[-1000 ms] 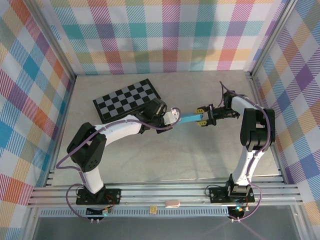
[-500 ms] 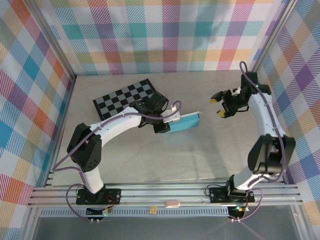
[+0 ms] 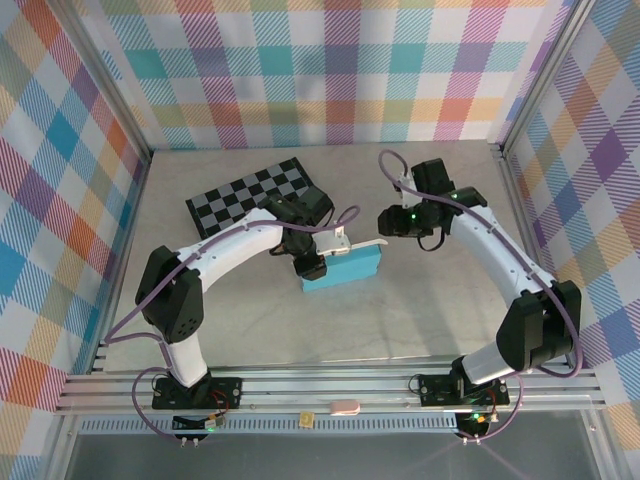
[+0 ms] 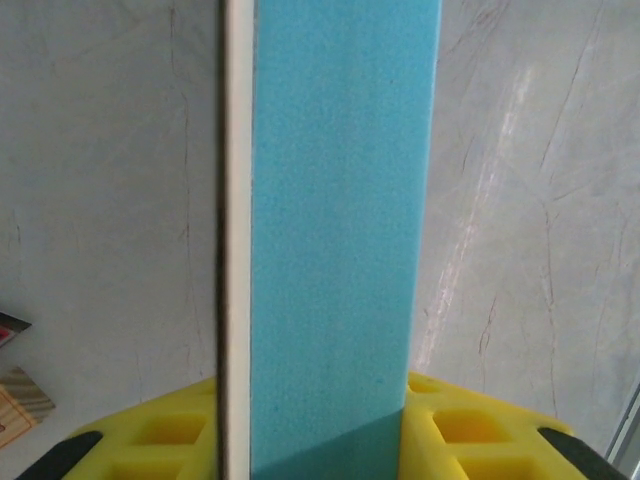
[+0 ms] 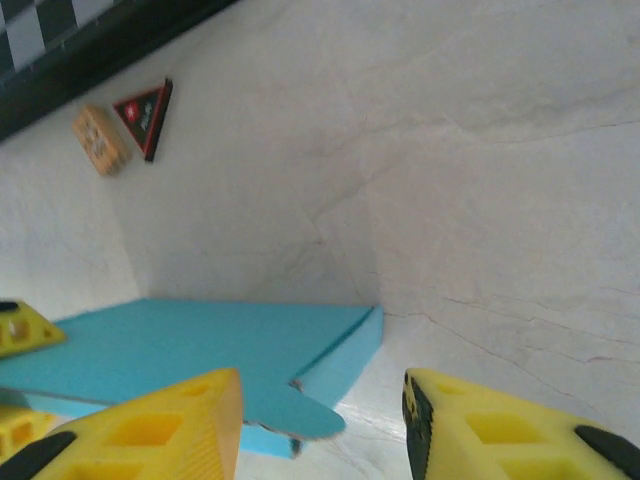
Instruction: Fold the paper box
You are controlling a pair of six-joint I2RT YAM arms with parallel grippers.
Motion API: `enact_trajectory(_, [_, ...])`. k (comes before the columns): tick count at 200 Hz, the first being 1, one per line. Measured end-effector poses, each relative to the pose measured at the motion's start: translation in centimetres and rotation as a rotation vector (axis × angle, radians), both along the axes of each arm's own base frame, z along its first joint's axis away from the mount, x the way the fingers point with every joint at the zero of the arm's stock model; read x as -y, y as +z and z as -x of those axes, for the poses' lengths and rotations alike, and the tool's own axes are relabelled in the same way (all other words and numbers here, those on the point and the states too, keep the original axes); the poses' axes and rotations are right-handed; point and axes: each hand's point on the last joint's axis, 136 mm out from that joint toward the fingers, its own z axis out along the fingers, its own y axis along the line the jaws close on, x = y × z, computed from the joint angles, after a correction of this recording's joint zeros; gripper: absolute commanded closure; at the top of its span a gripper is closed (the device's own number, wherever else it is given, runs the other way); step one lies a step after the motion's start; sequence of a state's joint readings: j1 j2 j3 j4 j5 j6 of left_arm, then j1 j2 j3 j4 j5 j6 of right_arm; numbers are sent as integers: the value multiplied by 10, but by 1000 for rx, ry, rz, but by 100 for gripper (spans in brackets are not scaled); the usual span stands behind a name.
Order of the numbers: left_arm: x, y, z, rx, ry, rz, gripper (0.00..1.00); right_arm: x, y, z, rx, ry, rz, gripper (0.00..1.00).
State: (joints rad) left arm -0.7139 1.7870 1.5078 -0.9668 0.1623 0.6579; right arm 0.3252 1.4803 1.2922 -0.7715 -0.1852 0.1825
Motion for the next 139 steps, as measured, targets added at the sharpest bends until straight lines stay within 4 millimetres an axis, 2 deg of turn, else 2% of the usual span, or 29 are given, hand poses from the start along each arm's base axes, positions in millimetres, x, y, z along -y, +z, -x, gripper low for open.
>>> enact_trajectory(24, [-5, -2, -4, 3, 3, -10, 61, -2, -5, 4, 20, 88, 6, 51])
enact_trajectory(77, [-12, -10, -10, -5, 16, -30, 59, -8, -2, 11, 64, 211, 1, 52])
enact_trajectory(109, [-10, -14, -12, -5, 16, -30, 60, -8, -8, 10, 62, 242, 19, 54])
enact_trajectory(139, [-7, -14, -15, 4, 16, -21, 61, -9, -20, 8, 22, 267, 36, 63])
